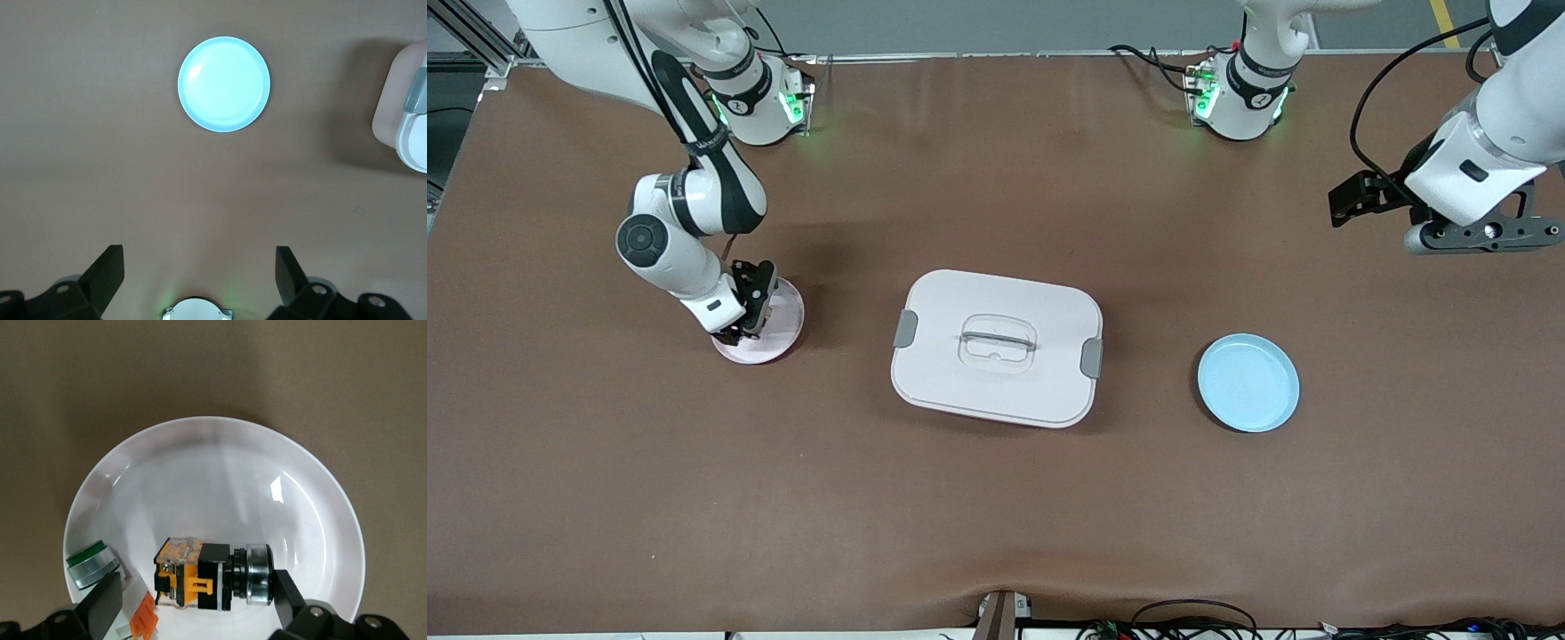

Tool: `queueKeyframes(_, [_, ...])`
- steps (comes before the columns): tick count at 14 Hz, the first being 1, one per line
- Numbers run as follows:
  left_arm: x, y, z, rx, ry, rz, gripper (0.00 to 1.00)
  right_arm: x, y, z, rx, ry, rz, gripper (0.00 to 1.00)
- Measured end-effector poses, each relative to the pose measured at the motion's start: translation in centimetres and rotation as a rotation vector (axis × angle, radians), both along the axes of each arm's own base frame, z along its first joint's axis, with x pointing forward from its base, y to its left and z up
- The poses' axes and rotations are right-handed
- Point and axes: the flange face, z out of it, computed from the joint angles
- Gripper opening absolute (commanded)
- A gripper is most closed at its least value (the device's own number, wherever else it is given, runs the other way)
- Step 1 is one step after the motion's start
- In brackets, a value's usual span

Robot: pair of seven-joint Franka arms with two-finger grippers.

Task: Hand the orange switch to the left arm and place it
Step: 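Close the right gripper on the orange switch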

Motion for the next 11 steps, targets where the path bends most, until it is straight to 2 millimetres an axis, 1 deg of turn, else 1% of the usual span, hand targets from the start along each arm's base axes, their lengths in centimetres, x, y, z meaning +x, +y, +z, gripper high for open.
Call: queueKeyframes(11, [-0.02, -0.01, -0.14, 0.000, 0.003, 0.000, 1.00, -0.14, 0.19, -0.43, 0.001, 0.009, 0.000, 1.00])
